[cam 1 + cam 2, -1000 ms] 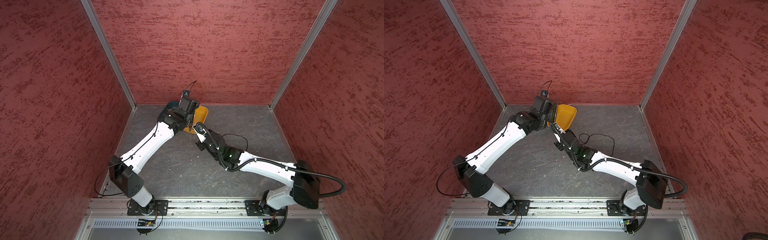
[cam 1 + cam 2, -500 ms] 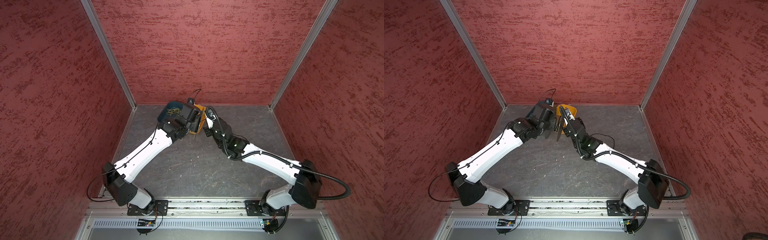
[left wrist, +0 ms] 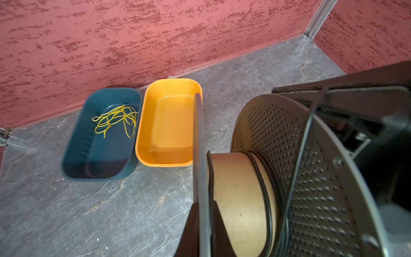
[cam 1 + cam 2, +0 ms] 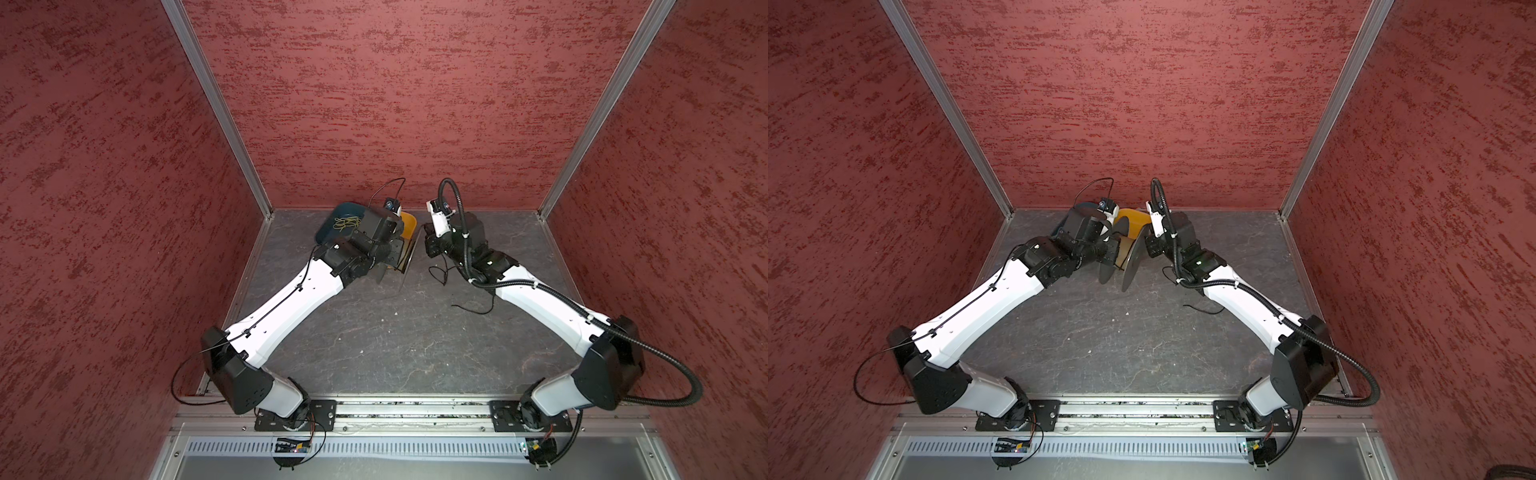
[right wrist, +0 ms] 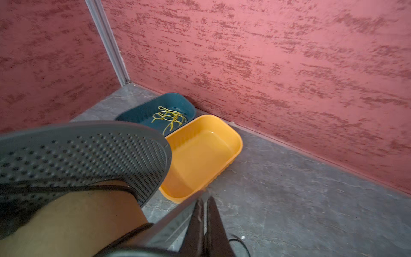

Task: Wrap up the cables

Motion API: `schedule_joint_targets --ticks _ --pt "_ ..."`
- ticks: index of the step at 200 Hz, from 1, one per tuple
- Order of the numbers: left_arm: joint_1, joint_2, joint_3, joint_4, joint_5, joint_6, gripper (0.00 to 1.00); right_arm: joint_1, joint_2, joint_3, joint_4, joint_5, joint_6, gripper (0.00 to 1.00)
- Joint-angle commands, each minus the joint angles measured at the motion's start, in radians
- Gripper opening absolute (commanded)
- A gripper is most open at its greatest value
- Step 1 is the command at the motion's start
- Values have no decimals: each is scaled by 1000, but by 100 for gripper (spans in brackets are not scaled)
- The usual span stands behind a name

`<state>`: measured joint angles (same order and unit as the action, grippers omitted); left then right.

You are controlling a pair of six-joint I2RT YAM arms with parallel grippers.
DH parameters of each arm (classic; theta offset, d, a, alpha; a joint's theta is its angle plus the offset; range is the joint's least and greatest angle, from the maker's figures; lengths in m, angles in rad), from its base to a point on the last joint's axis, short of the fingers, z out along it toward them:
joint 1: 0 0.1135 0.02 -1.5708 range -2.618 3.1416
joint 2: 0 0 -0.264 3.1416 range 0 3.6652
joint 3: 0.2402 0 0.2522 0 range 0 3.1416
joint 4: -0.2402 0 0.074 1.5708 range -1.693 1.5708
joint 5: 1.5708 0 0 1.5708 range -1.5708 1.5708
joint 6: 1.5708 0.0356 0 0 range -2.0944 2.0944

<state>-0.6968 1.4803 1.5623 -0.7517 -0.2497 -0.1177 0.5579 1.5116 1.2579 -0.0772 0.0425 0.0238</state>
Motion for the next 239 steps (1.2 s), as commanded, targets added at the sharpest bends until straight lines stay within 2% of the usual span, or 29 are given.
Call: schedule_joint_targets --ticks 1,56,98,141,153,171,192,208,239 --pt "13 -103 43 -29 74 -16 0 -131 12 -71 42 -44 92 8" --pt "54 -156 81 -25 194 -40 0 -211 38 -195 158 -257 120 8" --pt "107 -190 97 30 201 -102 0 -213 28 -309 269 -416 141 14" --pt "112 -224 120 123 231 -119 0 -213 3 -416 355 -492 190 22" --pt "113 -231 124 144 237 -117 0 -213 -24 -449 371 -500 204 29" --pt "114 -245 116 168 225 -114 0 -213 -53 -500 371 -459 227 53" --pt "118 -256 96 186 203 -117 0 -213 -125 -542 348 -426 258 68" --pt "121 -255 87 190 200 -120 0 -214 -159 -566 326 -420 282 75" --pt "122 -256 81 197 196 -125 0 -213 -236 -612 253 -349 289 80"
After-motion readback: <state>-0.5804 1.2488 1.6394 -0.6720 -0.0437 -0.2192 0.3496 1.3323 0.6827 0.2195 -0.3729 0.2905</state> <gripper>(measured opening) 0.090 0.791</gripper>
